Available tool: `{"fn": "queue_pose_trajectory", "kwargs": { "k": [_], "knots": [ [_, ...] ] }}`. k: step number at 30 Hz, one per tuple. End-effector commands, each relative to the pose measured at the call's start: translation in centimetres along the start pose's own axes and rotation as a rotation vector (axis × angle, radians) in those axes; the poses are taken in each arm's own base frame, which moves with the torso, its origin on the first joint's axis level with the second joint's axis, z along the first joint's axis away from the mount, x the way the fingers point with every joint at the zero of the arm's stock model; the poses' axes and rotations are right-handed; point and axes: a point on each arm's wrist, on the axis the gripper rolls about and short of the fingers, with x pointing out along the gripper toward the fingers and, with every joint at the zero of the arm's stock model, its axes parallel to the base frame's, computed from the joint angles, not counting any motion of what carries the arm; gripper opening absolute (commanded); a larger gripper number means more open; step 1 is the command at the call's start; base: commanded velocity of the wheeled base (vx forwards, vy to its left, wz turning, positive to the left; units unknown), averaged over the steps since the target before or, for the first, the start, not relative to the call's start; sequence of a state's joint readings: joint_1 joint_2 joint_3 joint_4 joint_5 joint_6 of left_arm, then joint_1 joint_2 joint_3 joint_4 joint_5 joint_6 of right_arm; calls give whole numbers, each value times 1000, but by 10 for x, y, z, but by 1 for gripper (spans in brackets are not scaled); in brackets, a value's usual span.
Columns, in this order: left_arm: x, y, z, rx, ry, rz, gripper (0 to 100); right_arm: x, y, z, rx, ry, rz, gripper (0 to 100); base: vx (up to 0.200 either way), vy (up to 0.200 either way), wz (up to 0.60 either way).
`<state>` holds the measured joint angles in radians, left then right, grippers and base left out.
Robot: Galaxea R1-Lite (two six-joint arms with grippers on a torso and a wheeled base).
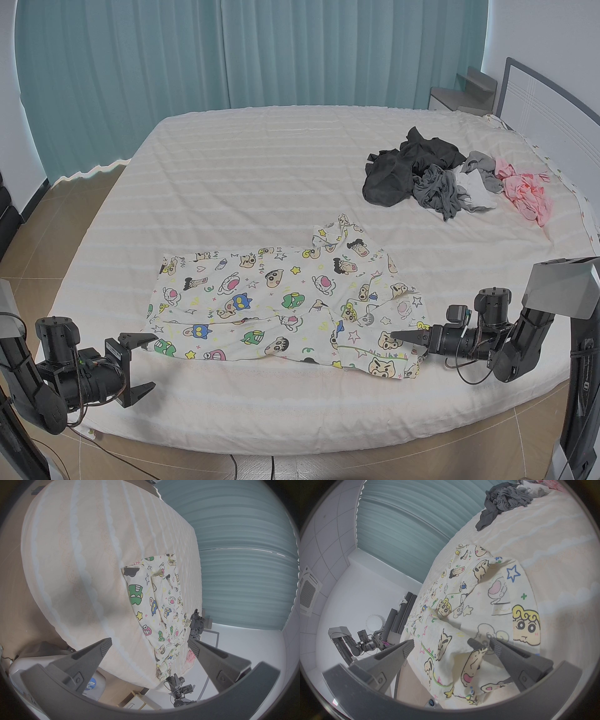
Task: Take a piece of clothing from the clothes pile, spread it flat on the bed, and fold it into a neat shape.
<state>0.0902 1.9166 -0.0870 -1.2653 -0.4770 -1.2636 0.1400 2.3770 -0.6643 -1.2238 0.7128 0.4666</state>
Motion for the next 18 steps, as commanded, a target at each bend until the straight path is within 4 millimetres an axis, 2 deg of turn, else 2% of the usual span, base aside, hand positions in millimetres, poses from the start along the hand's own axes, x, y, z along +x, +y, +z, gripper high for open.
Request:
{"fn": "queue_pose_trajectory", "kwargs": {
  "k": [1, 2, 18],
  "knots": [
    [0, 0, 0, 0, 0, 1, 100, 0, -4, -3, 10, 14, 9, 100, 0, 0, 0],
    [0, 0, 0, 0, 0, 1, 100, 0, -4, -3, 12, 18, 13, 0, 0, 0, 0],
    [0, 0, -1, 0, 2, 2, 100, 3, -6, -4, 8, 15, 10, 0, 0, 0, 0]
  ]
}}
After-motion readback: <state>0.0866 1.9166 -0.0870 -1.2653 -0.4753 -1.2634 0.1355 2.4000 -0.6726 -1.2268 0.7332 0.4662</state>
